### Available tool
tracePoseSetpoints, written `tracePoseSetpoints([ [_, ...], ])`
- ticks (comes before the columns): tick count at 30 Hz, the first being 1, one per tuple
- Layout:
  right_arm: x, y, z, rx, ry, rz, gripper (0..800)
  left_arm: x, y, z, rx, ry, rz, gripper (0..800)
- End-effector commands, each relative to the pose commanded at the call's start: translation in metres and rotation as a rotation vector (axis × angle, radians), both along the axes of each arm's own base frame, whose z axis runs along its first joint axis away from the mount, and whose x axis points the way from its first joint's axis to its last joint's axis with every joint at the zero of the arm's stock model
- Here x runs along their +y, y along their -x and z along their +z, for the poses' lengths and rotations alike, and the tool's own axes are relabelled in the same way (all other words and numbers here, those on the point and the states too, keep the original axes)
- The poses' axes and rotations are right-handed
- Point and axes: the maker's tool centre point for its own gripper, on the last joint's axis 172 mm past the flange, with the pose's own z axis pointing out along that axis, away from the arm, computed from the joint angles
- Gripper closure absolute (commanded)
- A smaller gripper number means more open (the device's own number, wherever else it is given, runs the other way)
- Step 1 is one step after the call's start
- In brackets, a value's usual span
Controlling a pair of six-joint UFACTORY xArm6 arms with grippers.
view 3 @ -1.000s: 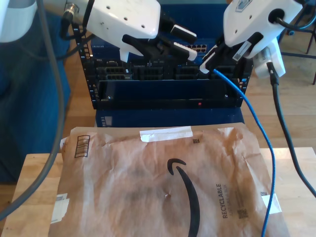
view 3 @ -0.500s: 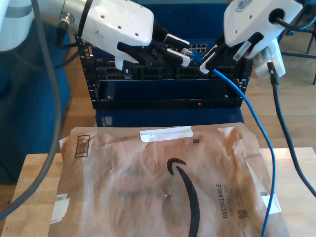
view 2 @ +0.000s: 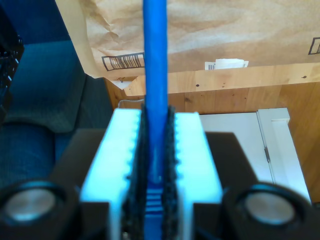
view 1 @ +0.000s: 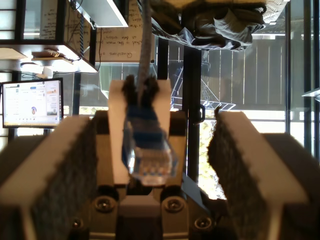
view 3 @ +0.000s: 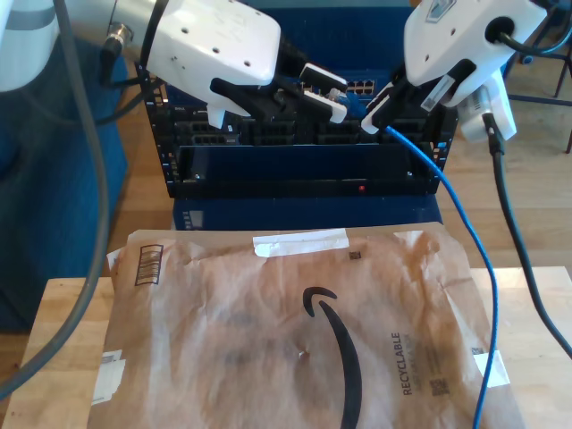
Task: Grab the cable and plug it in
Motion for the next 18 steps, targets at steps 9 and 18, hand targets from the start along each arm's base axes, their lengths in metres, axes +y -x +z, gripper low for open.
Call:
tracePoseSetpoints([
  [9,0.0006,0.0003,0.0000,0.000,0.000,0.002,797,0.0027,-0.0021,0.0019,-0.009,0.009,0.004,494],
  [18,0.0006,0.0002,0.0007,-0.002,0.000,0.003,797,0.0012,-0.0024,0.0047,-0.011,0.023,0.004,518],
])
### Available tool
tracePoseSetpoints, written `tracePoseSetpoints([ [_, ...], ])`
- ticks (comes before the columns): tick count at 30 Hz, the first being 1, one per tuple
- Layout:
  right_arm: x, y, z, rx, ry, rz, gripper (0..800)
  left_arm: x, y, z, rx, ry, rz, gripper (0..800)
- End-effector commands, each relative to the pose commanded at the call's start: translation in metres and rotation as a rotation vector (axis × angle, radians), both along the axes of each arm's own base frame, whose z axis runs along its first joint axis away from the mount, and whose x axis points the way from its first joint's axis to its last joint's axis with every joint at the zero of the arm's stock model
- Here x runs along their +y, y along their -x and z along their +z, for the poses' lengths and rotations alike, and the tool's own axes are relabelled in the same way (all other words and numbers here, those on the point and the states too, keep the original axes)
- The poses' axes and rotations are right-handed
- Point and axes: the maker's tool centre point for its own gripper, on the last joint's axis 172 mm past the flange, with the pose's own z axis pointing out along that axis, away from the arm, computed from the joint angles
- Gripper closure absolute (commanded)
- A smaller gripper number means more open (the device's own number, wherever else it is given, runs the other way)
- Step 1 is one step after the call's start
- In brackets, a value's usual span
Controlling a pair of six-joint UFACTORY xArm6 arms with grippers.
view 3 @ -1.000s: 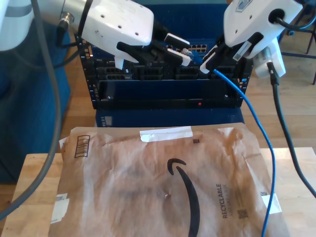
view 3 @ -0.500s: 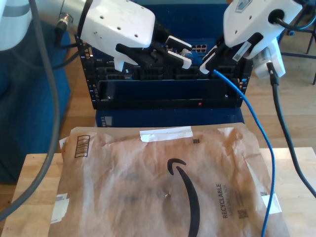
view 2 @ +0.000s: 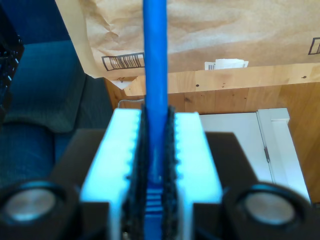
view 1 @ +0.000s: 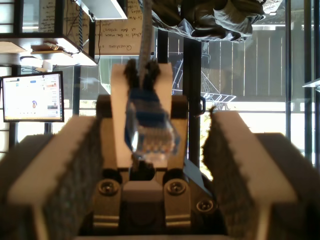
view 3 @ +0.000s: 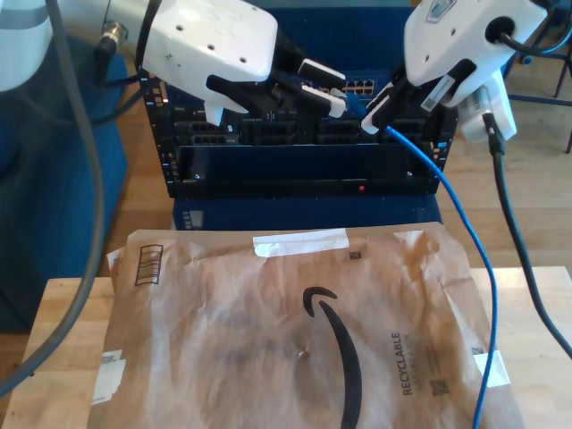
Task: Grab the cable and plug it in
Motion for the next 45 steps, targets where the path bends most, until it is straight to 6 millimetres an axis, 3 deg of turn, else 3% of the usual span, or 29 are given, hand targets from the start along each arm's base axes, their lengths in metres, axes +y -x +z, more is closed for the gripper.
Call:
tracePoseSetpoints([
  [19,0.001,-0.001,0.000,0.000,-0.002,0.001,797,-0.001,-0.001,-0.003,-0.032,0.005,-0.013,615],
  [28,0.001,-0.001,0.001,-0.002,-0.002,-0.001,797,0.000,-0.001,-0.002,-0.041,0.005,-0.013,754],
  [35,0.000,-0.002,0.001,-0.002,-0.002,-0.003,783,0.000,-0.001,-0.003,-0.043,0.004,-0.016,797],
  [37,0.001,-0.001,0.000,-0.002,-0.002,0.001,649,0.000,-0.001,-0.003,-0.043,0.004,-0.014,797],
  [39,0.000,-0.002,0.001,-0.008,-0.001,0.008,375,0.000,0.000,-0.002,-0.041,0.004,-0.018,797],
  [41,0.000,-0.004,0.009,-0.041,0.000,0.029,179,0.000,0.001,-0.002,-0.041,0.005,-0.021,797],
  [45,-0.002,-0.008,0.030,-0.094,-0.004,0.033,72,0.000,0.001,-0.002,-0.036,0.005,-0.019,797],
])
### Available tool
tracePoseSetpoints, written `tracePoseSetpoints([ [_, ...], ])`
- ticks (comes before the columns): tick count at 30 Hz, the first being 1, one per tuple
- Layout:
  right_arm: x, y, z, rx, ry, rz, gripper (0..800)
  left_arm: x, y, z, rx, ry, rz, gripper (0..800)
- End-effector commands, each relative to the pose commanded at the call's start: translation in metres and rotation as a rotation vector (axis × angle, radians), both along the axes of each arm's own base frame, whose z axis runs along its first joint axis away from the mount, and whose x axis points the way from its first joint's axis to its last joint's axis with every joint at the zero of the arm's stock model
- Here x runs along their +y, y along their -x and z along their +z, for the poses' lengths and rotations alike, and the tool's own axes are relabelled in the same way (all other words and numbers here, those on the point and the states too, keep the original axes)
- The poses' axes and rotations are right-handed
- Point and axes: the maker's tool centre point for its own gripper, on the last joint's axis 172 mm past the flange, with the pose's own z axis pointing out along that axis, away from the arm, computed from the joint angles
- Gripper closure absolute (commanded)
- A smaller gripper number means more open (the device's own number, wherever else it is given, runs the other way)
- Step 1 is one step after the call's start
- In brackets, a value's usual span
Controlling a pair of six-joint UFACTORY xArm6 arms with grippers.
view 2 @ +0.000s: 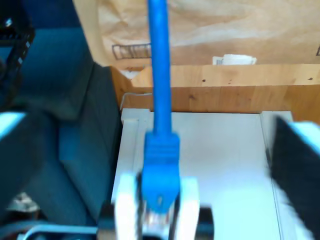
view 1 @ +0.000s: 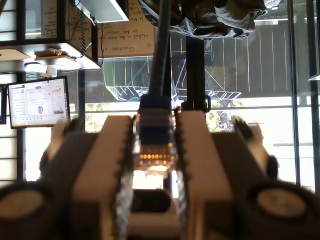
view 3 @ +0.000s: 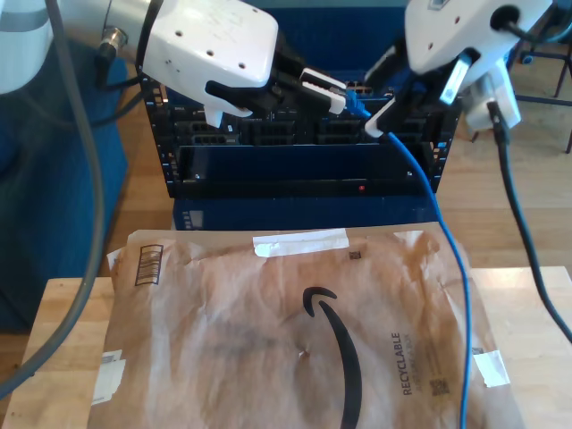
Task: Grab the cable and plug it in
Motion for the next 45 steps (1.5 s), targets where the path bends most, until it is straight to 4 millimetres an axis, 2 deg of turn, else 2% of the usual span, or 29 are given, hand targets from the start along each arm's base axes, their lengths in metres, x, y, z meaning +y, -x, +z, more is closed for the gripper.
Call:
tracePoseSetpoints([
  [1,0.000,-0.001,0.005,-0.011,-0.001,0.001,68,-0.001,0.001,0.001,0.000,0.000,-0.002,797],
  [3,0.000,0.000,0.007,-0.012,-0.002,-0.002,2,-0.001,0.005,0.002,0.010,0.001,-0.014,798],
  [5,-0.001,0.002,0.014,-0.030,-0.004,-0.004,2,0.000,0.009,0.003,0.039,0.001,-0.018,798],
  [8,-0.002,0.006,0.019,-0.047,-0.001,0.001,2,0.012,0.009,0.005,0.117,0.005,0.014,798],
  [12,-0.001,0.005,0.020,-0.042,-0.008,-0.006,3,0.019,0.012,0.027,0.161,0.098,0.008,798],
  [15,-0.001,0.007,0.022,-0.053,-0.012,-0.003,6,0.025,0.015,0.031,0.254,0.174,-0.030,798],
  [18,-0.004,0.002,0.047,-0.181,-0.024,-0.011,12,0.045,-0.002,0.041,0.288,0.272,-0.002,798],
  [21,-0.011,-0.003,0.069,-0.358,-0.024,0.018,28,0.051,-0.002,0.043,0.311,0.283,0.001,798],
  [24,-0.012,-0.006,0.071,-0.430,-0.016,0.036,28,0.054,0.003,0.041,0.417,0.280,-0.010,798],
  [28,0.002,-0.017,0.066,-0.491,-0.024,0.059,14,0.056,0.005,0.038,0.490,0.275,-0.016,798],
  [30,0.031,-0.016,0.059,-0.535,-0.048,0.092,16,0.057,0.004,0.038,0.494,0.281,-0.016,798],
  [32,0.051,-0.007,0.067,-0.610,-0.057,0.155,16,0.060,0.002,0.043,0.496,0.311,-0.016,798],
  [35,0.054,0.000,0.075,-0.645,-0.060,0.179,16,0.070,-0.004,0.049,0.511,0.364,-0.016,798],
  [38,0.071,0.012,0.076,-0.647,-0.075,0.220,18,0.075,-0.004,0.054,0.513,0.386,-0.022,798],
  [40,0.074,0.015,0.077,-0.650,-0.078,0.230,19,0.076,-0.004,0.057,0.515,0.398,-0.026,798],
  [42,0.079,0.020,0.082,-0.665,-0.085,0.241,18,0.077,0.001,0.063,0.525,0.417,-0.046,798],
  [45,0.076,0.016,0.091,-0.731,-0.086,0.229,19,0.079,0.010,0.070,0.536,0.432,-0.084,798],
])
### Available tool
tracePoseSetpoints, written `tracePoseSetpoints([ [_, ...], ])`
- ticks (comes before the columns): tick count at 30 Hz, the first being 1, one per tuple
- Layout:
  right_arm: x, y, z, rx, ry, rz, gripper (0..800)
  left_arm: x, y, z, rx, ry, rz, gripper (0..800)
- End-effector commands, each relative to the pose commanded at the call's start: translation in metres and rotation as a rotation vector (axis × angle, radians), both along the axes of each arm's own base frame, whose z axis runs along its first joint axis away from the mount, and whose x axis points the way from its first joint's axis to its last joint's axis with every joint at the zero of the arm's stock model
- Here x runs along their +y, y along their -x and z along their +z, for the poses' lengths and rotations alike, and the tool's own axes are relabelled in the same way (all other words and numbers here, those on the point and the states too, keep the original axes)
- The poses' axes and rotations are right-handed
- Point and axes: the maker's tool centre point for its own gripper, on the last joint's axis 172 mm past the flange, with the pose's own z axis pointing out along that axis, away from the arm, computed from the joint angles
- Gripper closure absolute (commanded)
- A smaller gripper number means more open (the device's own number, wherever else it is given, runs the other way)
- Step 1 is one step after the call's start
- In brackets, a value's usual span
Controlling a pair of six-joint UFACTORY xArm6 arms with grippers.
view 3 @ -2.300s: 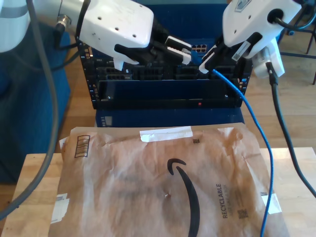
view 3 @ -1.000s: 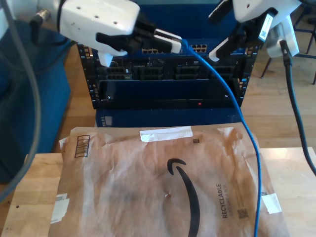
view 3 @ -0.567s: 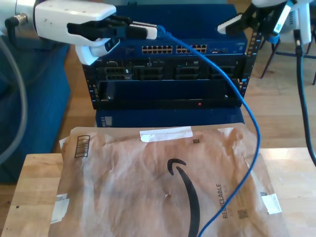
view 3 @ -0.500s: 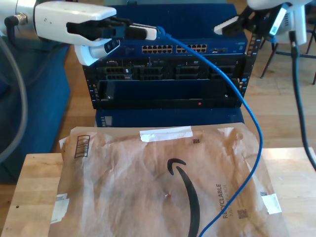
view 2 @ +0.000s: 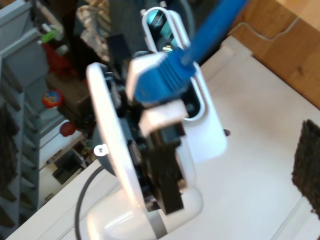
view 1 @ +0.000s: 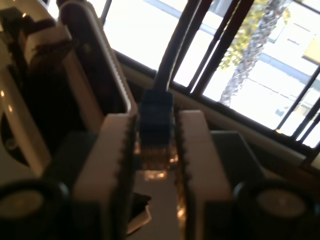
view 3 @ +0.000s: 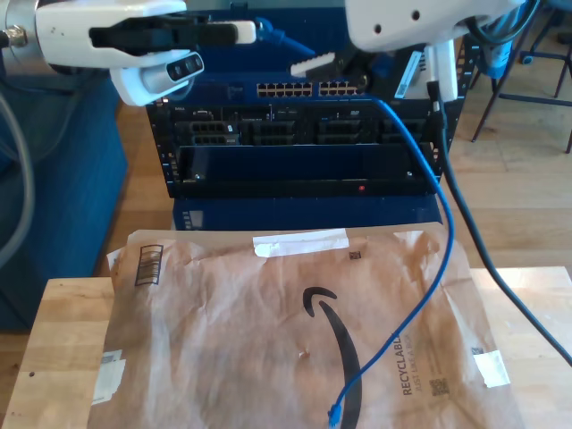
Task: Grab the cable and plug it in
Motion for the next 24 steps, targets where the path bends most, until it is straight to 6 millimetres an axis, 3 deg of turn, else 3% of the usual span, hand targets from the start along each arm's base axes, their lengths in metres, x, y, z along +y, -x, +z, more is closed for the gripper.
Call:
tracePoseSetpoints([
  [4,-0.004,-0.004,0.011,-0.061,-0.001,-0.003,13,0.008,0.008,0.004,0.005,0.032,-0.022,798],
  [7,-0.004,0.007,0.022,-0.085,-0.015,0.008,8,0.009,0.009,0.011,0.013,0.085,-0.025,798],
  [15,0.030,0.030,0.016,-0.158,-0.018,0.099,7,0.017,0.006,0.015,0.012,0.099,-0.006,798],
  [20,0.038,0.038,0.012,-0.160,-0.013,0.127,23,0.018,0.010,0.013,0.020,0.107,-0.023,798],
  [24,0.034,0.036,0.014,-0.179,-0.024,0.110,101,0.019,0.016,0.015,0.020,0.112,-0.044,798],
])
